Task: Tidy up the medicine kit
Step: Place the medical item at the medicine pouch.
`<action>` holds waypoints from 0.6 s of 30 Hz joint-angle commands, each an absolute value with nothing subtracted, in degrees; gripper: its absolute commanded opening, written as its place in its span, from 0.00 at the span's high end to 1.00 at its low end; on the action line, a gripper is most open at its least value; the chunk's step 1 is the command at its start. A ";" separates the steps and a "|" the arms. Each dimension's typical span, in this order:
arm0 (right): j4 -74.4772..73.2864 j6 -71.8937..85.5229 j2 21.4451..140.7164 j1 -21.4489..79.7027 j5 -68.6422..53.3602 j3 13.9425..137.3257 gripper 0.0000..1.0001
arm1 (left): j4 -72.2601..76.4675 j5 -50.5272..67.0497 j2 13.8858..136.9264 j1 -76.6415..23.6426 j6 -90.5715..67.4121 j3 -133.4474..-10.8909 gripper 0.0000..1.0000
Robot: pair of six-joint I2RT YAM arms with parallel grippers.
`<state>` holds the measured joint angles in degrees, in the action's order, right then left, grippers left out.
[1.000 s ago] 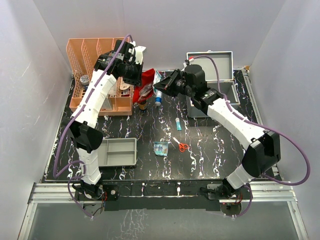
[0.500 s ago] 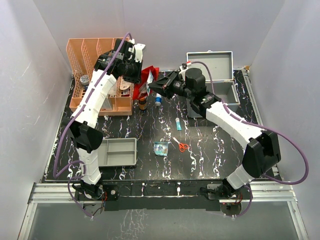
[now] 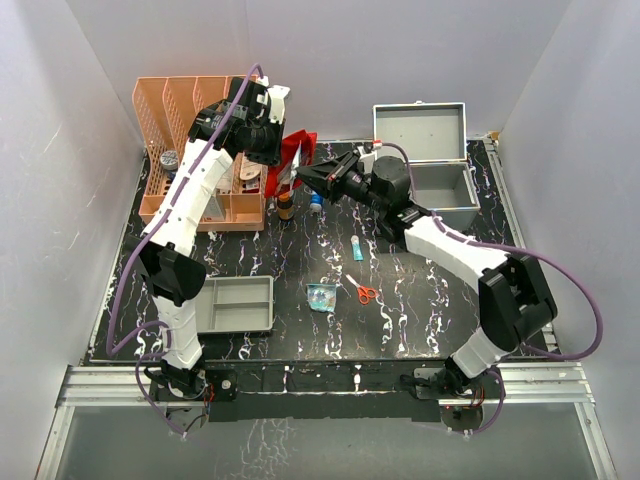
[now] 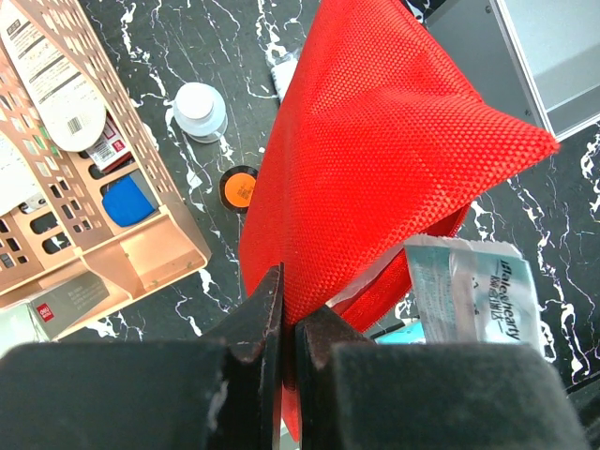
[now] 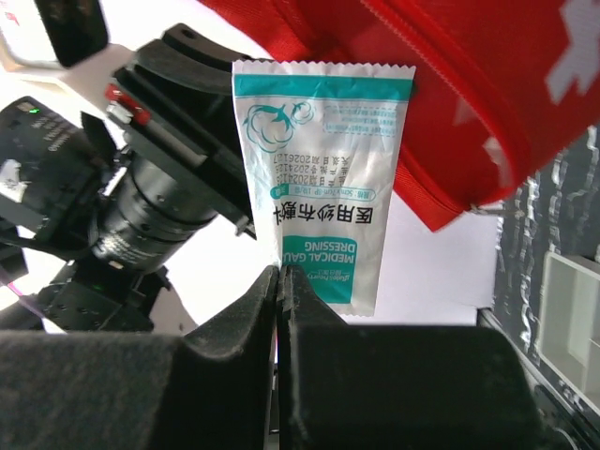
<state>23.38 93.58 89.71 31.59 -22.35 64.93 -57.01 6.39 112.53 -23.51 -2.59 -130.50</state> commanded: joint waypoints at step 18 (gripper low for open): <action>53.68 108.29 100.19 30.79 -17.81 64.65 1.00 | -57.16 6.67 110.80 -23.82 -2.48 -131.84 1.00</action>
<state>45.91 106.39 99.00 31.42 -19.38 62.46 -57.01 6.20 112.53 -23.51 -2.57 -130.50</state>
